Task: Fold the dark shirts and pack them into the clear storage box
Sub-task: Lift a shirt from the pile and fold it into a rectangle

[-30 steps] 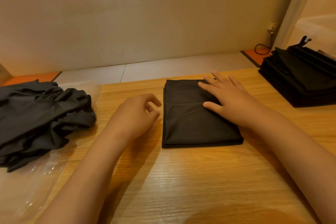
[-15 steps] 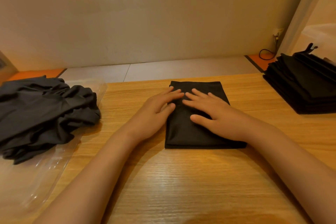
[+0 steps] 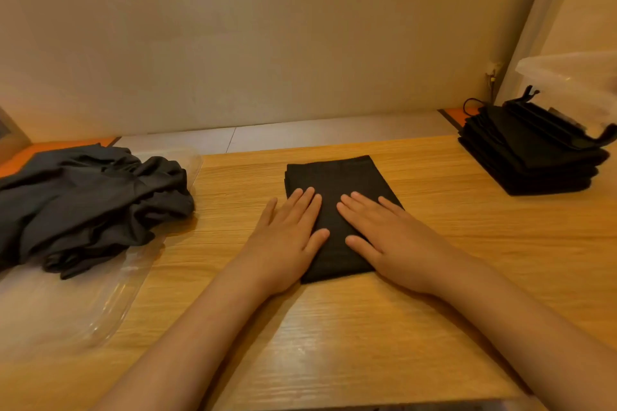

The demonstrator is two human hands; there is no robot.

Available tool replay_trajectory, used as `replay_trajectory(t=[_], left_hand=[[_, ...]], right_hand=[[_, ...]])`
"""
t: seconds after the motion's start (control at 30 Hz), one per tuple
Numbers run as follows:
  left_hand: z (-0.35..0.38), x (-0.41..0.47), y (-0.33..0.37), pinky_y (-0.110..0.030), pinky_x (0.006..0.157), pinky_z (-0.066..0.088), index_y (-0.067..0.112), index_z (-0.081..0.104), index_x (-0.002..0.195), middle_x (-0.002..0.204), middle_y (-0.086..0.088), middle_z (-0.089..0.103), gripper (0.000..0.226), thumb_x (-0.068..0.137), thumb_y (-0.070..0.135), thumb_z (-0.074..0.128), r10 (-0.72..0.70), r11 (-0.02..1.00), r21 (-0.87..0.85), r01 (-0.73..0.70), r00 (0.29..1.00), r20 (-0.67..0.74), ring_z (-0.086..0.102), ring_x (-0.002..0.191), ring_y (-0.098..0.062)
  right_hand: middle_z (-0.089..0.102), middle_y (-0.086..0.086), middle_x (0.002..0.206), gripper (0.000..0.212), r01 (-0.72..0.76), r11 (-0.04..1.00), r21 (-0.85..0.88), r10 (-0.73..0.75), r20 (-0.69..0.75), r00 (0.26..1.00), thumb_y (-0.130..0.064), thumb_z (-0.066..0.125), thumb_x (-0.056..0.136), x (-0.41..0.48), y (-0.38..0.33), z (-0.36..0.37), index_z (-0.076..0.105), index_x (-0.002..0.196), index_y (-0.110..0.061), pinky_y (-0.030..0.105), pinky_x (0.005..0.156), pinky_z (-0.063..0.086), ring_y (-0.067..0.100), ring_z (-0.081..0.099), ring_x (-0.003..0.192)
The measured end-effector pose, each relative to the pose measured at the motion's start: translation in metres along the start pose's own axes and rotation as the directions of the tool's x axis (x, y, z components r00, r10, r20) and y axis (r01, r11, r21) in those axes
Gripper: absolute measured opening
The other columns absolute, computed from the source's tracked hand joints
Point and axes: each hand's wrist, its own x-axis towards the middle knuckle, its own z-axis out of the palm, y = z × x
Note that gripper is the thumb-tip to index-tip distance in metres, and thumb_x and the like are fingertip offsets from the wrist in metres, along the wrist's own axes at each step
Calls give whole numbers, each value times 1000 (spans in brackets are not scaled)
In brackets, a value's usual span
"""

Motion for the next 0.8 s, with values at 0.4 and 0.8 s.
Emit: replay_trajectory(t=[0.4, 0.8], left_hand=[[23, -141, 24, -20, 117, -7, 27, 6, 155, 161, 14, -6, 85, 90, 68, 44, 434, 898, -31, -440, 894, -108, -8, 145, 2], [59, -163, 1, -38, 113, 33, 13, 40, 142, 148, -9, 44, 46, 97, 11, 47, 632, 775, 332, -538, 653, -418, 36, 141, -21]], right_hand=[[26, -7, 156, 78, 172, 980, -103, -187, -159, 969, -74, 30, 90, -136, -38, 26, 33, 149, -23, 26, 115, 8, 4, 17, 143], [46, -1, 146, 55, 392, 908, -150, -419, -351, 837, -15, 59, 90, -169, -13, 38, 43, 142, -17, 21, 114, 27, 8, 37, 138]])
